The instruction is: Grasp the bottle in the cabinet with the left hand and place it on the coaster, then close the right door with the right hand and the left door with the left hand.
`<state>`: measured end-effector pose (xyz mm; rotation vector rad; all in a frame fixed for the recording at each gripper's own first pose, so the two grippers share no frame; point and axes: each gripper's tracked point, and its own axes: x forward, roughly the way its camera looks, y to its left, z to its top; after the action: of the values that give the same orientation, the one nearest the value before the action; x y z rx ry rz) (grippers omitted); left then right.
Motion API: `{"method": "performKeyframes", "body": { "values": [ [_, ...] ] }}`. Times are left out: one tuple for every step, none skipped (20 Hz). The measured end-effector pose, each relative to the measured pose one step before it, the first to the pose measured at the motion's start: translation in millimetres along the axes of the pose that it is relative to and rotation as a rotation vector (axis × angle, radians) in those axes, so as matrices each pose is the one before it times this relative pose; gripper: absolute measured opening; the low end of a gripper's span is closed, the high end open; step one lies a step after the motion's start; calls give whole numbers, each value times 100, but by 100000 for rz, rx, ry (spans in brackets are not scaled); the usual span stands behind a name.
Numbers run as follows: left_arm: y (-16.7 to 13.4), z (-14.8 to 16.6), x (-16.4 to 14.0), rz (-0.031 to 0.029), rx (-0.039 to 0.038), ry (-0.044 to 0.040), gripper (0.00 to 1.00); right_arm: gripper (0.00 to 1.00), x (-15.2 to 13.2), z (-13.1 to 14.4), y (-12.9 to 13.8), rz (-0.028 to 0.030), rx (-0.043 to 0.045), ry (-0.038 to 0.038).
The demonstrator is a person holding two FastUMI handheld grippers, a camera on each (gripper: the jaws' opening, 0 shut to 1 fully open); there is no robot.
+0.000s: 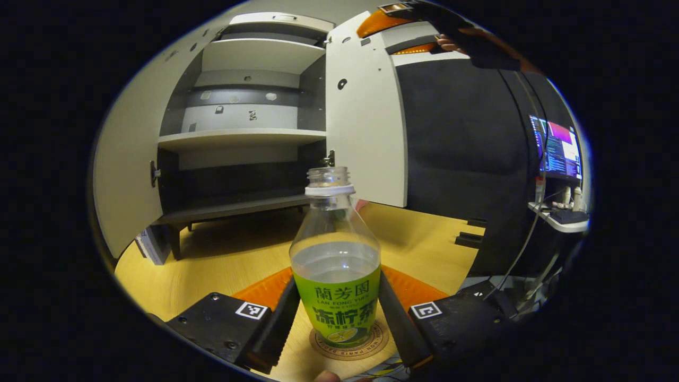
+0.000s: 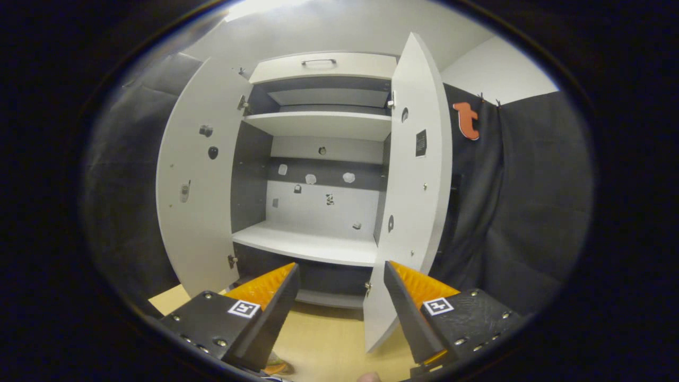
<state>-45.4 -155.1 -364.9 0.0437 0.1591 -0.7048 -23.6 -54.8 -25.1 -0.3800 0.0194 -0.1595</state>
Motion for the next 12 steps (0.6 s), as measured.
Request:
{"method": "performKeyframes", "body": {
  "values": [
    [231, -56, 42, -836, -358, 456, 90, 96, 133, -220, 266, -725, -299, 881],
    [328, -71, -125, 237, -1200, 890, 94, 96, 118, -271, 368, -296, -14, 872],
    [-191, -289, -235, -617, -1776, 693, 99, 96, -5, -72, 354, -232, 300, 307],
    [-160, 216, -109, -939, -1767, -208, 99, 96, -134, -48, 299, -492, 185, -178],
    [0, 354, 32, -895, -946, 135, 99, 94, -172, 176, 182, -574, 291, -704],
    [-30, 501, -2, -810, -671, -265, 99, 96, -293, 92, 160, -278, 515, -899],
    [125, 781, -45, 166, 114, -671, 99, 94, -397, 87, 221, 19, 300, -880],
    [18, 859, 67, -357, -232, -859, 99, 94, -449, 169, 47, 440, -111, -1184],
    [-98, 1089, 82, -288, 156, -1151, 99, 96, -417, 254, 57, 793, -545, -1403],
    [203, 1294, 207, 671, 739, -1230, 98, 94, -404, 162, -63, 833, -925, -1131],
    [216, 1279, 35, 1132, 667, -829, 98, 94, -342, 239, -144, 1150, -172, -350],
    [174, 1169, 59, 1295, 403, 140, 99, 96, -586, 53, 135, 2415, 884, 609]
  ]
}}
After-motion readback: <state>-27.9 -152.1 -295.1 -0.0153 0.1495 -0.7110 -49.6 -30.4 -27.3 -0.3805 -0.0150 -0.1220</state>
